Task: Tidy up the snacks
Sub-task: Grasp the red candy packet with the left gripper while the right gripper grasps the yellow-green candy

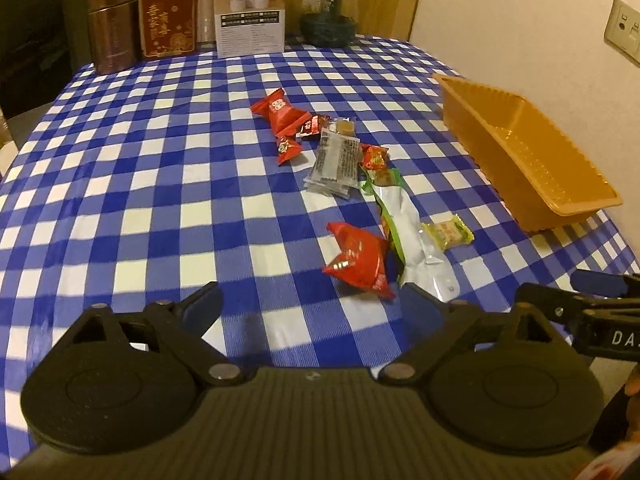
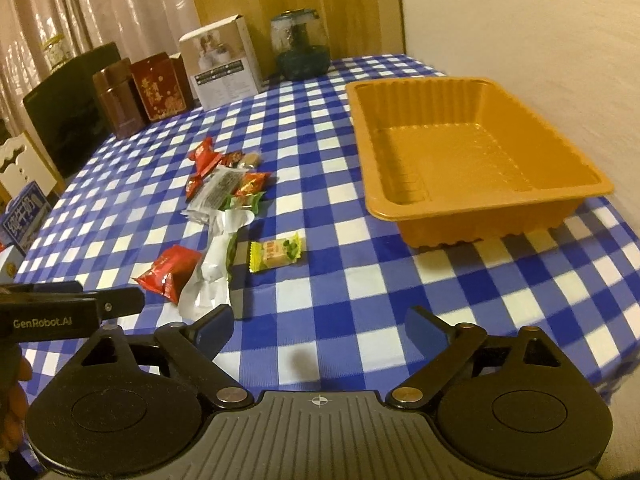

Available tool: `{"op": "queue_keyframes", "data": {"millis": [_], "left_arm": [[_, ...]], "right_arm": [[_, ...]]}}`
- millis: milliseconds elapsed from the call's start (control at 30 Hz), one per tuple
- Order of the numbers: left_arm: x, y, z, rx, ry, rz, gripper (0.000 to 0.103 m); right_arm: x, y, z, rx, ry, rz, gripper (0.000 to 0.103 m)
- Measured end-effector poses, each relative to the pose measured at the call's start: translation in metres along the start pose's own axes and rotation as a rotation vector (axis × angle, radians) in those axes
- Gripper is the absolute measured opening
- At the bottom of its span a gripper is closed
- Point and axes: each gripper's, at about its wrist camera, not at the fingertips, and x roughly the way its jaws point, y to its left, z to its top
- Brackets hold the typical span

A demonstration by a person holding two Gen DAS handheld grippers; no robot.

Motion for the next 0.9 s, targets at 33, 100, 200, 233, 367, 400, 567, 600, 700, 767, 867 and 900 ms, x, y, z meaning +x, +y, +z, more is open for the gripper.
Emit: {"op": "queue_keyframes", "data": {"millis": [33,100,200,233,367,400,567,600,700,767,867,900], "left_arm": [[0.003,0.000,0.002,0.006,-0.002,-0.003,0.092],[0.007,-0.001,0.006,0.024,-0.006,-0.011,0.089],[0.012,-0.002,0.010,0.039,-0.017,-0.021,0.086],[0.014,-0.003,0.011,0.043,-0.018,-0.023,0.085],[0.019,-0.004,0.015,0.054,-0.032,-0.040,0.079],[0.021,-0.005,0.016,0.058,-0.033,-0.043,0.078],[0.031,-0.006,0.017,0.062,-0.020,-0.064,0.068],[0.033,-0.006,0.017,0.062,-0.018,-0.067,0.067],[0.037,-0.008,0.018,0.075,-0.015,-0.078,0.064],[0.040,-0.010,0.018,0.088,-0.009,-0.083,0.062],[0.045,-0.013,0.018,0.122,-0.006,-0.079,0.057],[0.046,-0.014,0.018,0.132,-0.003,-0.079,0.053]], "right_arm": [[0.003,0.000,0.001,-0.002,0.001,0.003,0.092],[0.009,0.002,0.003,-0.004,0.004,0.006,0.089],[0.017,0.003,0.005,-0.003,0.011,0.009,0.086],[0.020,0.004,0.005,-0.002,0.013,0.010,0.085],[0.026,0.004,0.005,-0.002,0.017,0.015,0.082],[0.028,0.004,0.006,-0.001,0.017,0.018,0.081],[0.034,0.007,0.009,-0.003,0.010,0.025,0.079],[0.036,0.007,0.010,-0.004,0.008,0.025,0.079],[0.041,0.009,0.012,-0.003,0.007,0.027,0.079],[0.045,0.011,0.013,-0.003,0.006,0.029,0.079],[0.050,0.014,0.015,-0.011,0.006,0.034,0.078],[0.051,0.016,0.015,-0.013,0.006,0.035,0.078]]}}
